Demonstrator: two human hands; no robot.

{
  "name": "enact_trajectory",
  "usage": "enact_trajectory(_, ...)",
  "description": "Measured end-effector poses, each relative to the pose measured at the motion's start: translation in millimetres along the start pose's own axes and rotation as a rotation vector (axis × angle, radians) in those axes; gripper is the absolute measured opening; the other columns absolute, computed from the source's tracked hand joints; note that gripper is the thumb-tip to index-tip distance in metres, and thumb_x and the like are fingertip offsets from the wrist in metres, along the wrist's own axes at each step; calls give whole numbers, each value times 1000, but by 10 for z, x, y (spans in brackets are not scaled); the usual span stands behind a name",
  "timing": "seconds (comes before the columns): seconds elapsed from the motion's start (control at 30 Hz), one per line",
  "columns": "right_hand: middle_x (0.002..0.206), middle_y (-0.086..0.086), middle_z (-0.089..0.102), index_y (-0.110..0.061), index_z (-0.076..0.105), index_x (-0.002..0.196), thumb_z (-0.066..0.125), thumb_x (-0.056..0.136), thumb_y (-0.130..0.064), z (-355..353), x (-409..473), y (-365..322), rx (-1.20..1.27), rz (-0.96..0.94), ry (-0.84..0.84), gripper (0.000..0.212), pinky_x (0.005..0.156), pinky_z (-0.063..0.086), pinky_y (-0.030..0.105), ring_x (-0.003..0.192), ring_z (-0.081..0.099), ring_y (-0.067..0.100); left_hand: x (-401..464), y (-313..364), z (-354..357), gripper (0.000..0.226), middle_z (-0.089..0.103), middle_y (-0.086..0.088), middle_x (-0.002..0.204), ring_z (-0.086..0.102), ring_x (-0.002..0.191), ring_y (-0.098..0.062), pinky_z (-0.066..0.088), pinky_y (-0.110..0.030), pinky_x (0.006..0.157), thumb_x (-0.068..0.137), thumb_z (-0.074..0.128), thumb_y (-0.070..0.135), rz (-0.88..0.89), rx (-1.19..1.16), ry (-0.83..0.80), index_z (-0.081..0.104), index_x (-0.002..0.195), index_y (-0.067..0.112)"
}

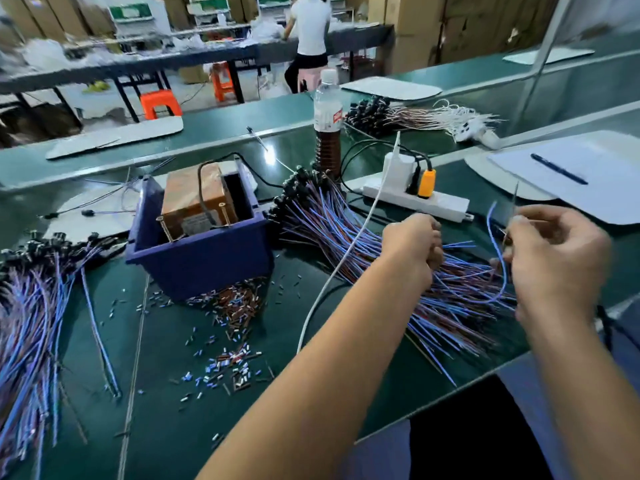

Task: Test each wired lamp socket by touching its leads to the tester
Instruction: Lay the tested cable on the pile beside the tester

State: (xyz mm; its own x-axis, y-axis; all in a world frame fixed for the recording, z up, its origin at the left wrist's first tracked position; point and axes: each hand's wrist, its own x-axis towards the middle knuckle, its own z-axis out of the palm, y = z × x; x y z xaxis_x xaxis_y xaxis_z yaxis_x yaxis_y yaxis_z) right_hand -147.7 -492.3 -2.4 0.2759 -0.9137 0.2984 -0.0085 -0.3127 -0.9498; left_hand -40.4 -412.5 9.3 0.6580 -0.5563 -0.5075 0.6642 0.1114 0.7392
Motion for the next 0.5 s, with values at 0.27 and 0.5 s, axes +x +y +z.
enact_trajectory(0.27, 123, 5, 68, -26, 60, 138, 54, 102, -50, 239, -99, -127, -654, -452, -438, 44, 105, 35, 45, 122, 54, 32, 188, 227, -115, 34, 34, -1, 69, 35, 45, -5, 33, -17, 43, 107, 31, 2, 114, -452, 38, 43, 76, 9)
enact_trajectory(0.5, 71, -9, 71, -23, 72, 114, 72, 97, -34, 329, -97, -168, -306, -380, -599, 20, 67, 51, 20, 65, 66, 2, 60, 544, -388, 23, 55, -11, 86, 51, 67, -10, 51, -16, 57, 109, 44, 6, 389, -529, 75, 60, 93, 0)
